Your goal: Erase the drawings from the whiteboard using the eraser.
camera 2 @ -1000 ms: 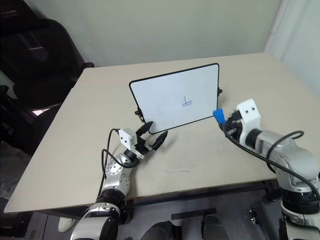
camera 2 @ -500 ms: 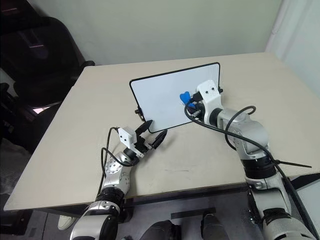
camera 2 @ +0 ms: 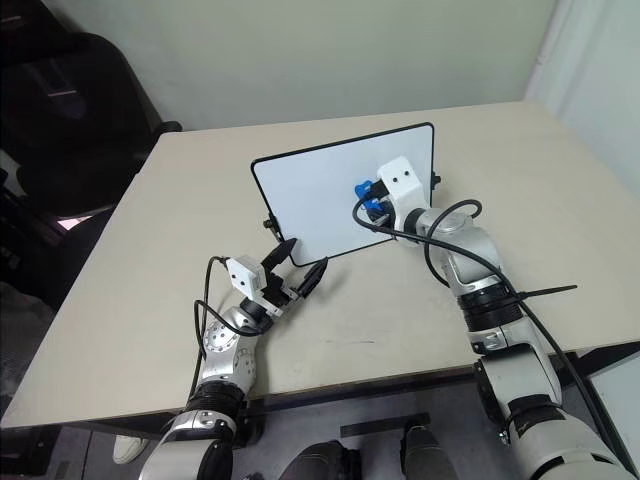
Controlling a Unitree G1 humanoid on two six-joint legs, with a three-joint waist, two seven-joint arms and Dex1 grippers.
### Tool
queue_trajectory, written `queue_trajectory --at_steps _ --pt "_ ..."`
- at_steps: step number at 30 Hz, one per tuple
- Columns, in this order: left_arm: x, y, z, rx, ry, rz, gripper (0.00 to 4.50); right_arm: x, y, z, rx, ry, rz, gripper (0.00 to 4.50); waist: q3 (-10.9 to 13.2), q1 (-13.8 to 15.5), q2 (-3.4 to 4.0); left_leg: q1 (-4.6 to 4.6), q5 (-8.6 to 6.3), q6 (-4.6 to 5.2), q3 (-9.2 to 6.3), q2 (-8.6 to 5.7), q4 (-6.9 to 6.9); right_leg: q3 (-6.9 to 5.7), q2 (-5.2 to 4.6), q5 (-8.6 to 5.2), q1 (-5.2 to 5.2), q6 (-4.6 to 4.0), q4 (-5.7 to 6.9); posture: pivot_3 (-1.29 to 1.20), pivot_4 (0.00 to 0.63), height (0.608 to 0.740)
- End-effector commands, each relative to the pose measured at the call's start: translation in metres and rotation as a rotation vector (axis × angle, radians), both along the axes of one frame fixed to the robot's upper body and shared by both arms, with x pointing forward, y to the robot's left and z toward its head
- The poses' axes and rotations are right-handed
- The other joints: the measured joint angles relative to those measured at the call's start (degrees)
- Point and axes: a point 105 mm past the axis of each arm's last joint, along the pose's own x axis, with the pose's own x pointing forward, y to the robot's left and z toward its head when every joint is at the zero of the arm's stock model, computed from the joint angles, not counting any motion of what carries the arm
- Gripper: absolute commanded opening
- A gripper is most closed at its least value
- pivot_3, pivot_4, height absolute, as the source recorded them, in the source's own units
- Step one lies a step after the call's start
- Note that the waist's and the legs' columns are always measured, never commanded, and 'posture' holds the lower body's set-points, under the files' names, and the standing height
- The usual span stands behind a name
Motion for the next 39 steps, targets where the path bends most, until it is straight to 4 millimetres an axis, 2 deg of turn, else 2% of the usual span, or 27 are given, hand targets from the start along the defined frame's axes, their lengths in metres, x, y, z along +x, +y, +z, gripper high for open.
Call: queue_trajectory --at_steps 1,6,14,23,28,34,39 --pt "-0.006 -0.001 -0.009 -0.026 0.019 0.011 4.5 -0.002 0.01 -0.002 -0.029 -0.009 0.037 1.02 0.0 -0.1 0.0 0.0 0.0 -0.01 0.01 0.0 0.0 0.0 0.0 0.01 -0.01 -0.02 0.0 0.0 0.15 0.726" --pt "-0.008 0.001 -0.009 -0.028 0.014 0.018 4.5 -0.005 0.011 -0.011 -0.048 0.018 0.044 1.02 0.0 -0.3 -0.01 0.0 -0.02 -0.04 0.02 0.0 0.0 0.0 0.0 0.02 -0.03 -0.09 0.0 0.0 0.15 0.726" --pt "-0.01 0.004 -0.008 -0.026 0.013 0.024 4.5 -0.006 0.012 -0.011 -0.043 0.035 0.058 1.02 0.0 -0.3 -0.02 0.0 -0.06 -0.09 0.05 0.01 -0.02 -0.01 0.0 0.0 -0.09 -0.13 0.01 0.0 0.15 0.726" --pt "-0.01 0.003 -0.009 -0.025 0.019 0.019 4.5 -0.005 0.015 0.008 0.012 0.002 0.063 1.02 0.0 -0.4 -0.07 0.0 -0.09 -0.13 0.08 0.02 -0.02 -0.01 0.0 0.01 -0.13 -0.18 0.02 0.0 0.15 0.726" --pt "-0.01 0.002 -0.01 -0.025 0.024 0.02 4.5 0.0 0.001 -0.011 -0.087 0.024 0.011 1.02 0.0 -0.4 -0.07 0.0 -0.09 -0.13 0.09 0.02 -0.01 -0.01 0.0 0.01 -0.12 -0.19 0.02 0.0 0.15 0.726" --pt "-0.01 0.002 -0.011 -0.026 0.028 0.018 4.5 0.008 -0.007 0.003 -0.044 -0.013 -0.058 1.02 0.0 -0.4 -0.07 0.0 -0.09 -0.13 0.1 0.03 -0.01 -0.01 0.0 0.02 -0.13 -0.21 0.03 0.0 0.15 0.726" --pt "-0.009 0.0 -0.012 -0.027 0.032 0.012 4.5 0.014 -0.021 0.004 -0.061 -0.014 -0.115 1.02 0.0 -0.4 -0.09 0.0 -0.09 -0.12 0.11 0.03 0.03 -0.01 -0.01 0.04 -0.11 -0.22 0.03 0.0 0.15 0.726"
